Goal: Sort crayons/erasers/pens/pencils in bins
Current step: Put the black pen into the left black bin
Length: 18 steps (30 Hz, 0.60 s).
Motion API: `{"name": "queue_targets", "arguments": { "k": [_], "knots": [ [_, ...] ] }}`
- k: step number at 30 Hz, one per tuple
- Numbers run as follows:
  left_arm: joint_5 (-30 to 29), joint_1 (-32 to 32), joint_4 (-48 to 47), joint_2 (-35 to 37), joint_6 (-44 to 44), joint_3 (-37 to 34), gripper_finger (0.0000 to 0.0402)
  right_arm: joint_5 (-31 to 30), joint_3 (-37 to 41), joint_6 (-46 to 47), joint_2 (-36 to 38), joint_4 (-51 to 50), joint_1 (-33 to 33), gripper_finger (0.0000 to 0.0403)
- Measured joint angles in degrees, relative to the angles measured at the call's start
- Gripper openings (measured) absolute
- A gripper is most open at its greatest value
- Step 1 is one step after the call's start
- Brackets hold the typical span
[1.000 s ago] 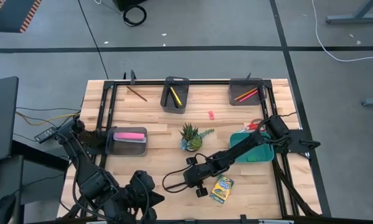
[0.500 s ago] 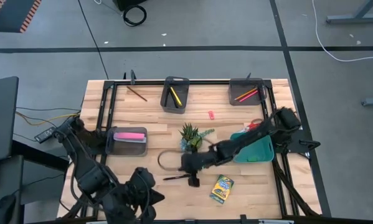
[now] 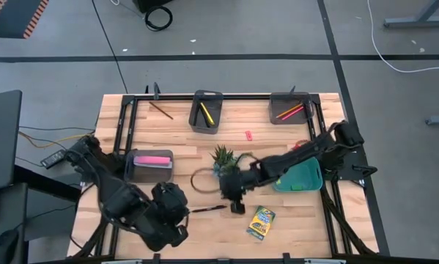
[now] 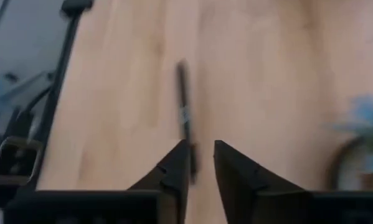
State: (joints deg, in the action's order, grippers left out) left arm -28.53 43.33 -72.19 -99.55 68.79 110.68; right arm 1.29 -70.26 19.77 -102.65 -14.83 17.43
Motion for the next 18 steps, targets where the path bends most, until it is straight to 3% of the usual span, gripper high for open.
{"name": "queue_targets", "arguments": {
  "k": [6,11,18],
  "knots": [
    [1.8,0.6,1.5,0.2,3.8,-6.7,0.0046,-1.2,0.0,0.0,-6.3,4.0,5.3,0.0124],
    [4.2,0.6,5.9,0.2,10.2,-20.1,0.0033,-4.9,0.0,2.0,-10.4,4.0,5.5,0.0129],
    [5.3,-0.1,41.5,0.2,11.1,-41.6,0.0019,-6.8,0.0,2.8,-10.5,4.1,4.1,0.012]
  ]
}}
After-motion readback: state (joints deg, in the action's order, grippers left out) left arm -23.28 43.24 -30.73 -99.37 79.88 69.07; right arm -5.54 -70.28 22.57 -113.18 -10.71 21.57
